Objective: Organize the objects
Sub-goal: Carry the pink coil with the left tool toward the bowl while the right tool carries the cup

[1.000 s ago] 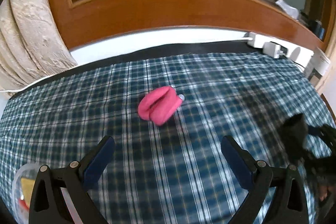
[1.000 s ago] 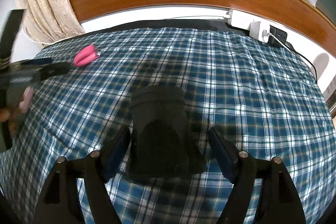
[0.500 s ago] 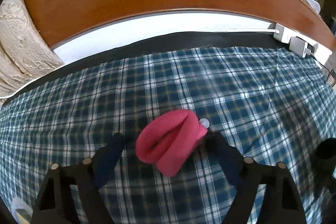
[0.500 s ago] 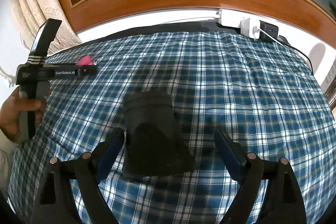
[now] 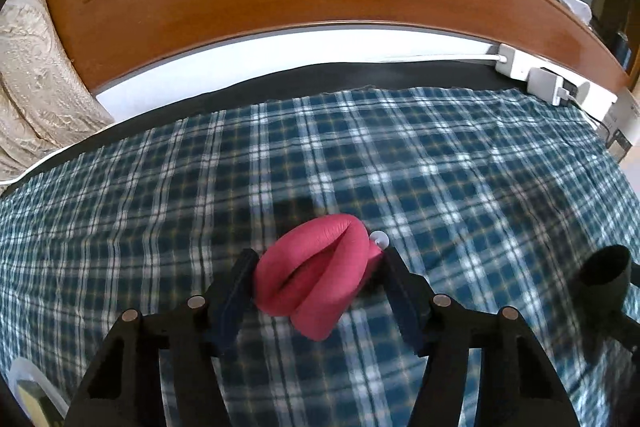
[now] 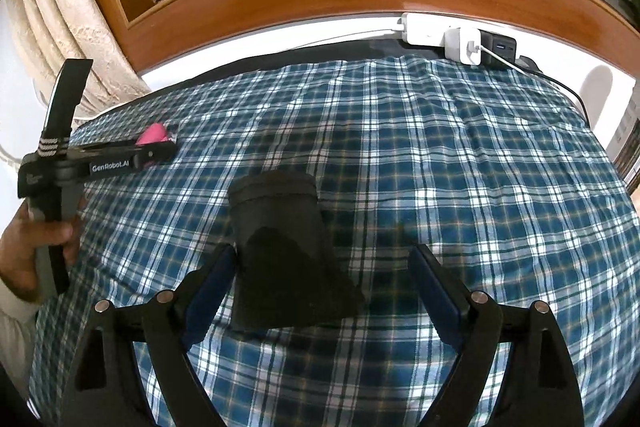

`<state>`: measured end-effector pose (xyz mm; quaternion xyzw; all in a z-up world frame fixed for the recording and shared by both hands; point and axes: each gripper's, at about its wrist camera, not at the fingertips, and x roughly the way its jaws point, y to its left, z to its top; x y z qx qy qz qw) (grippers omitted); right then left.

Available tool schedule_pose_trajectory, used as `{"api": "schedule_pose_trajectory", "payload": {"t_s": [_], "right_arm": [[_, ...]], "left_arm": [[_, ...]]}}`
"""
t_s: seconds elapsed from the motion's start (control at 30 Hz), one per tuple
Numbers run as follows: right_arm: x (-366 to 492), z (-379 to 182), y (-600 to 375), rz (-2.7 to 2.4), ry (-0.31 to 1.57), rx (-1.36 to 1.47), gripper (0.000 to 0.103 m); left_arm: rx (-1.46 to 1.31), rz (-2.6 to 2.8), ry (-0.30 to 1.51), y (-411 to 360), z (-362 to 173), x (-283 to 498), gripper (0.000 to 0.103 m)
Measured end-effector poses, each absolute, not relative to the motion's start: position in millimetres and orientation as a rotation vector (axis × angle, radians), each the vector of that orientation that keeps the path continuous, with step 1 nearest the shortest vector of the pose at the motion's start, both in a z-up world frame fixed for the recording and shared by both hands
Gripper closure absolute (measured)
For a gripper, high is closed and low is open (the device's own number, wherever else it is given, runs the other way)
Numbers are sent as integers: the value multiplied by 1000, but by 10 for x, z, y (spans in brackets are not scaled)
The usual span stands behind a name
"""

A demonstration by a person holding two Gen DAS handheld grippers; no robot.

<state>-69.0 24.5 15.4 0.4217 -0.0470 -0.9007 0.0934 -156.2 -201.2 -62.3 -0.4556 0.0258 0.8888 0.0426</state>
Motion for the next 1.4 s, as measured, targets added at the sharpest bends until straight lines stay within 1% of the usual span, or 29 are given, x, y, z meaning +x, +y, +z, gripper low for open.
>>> {"api": "schedule_pose_trajectory", "payload": {"t_s": [0.2,0.43,0.63,0.73,0.8,0.83,1.13,1.4], "right_arm": [[-687,148,159,-2667,-129,1219,15],[-753,91,66,-2686,-48,1256,16],[-789,59,51,-2695,-26,1283,24],[-787,55,32,-2701,-3,1284,31],[-790,56,26,-2709,10,1283,40],[-791,58,25,-2714,17,1283,41],[-770,66,19,-2716,19,1279,43],[-692,93,-46,-2718,37,1263,44]], "left_arm": [[-1361,2696,50,-1874,-566,-1401,38],[-1287,2680,50,-1677,-429,-1181,38],[-1258,2687,37,-1614,-375,-1037,38],[-1246,2688,41,-1581,-367,-954,38],[-1239,2686,42,-1576,-363,-894,38],[-1235,2687,42,-1572,-356,-862,38],[-1204,2699,47,-1581,-294,-633,38],[-1186,2707,13,-1647,-242,-395,38]]}}
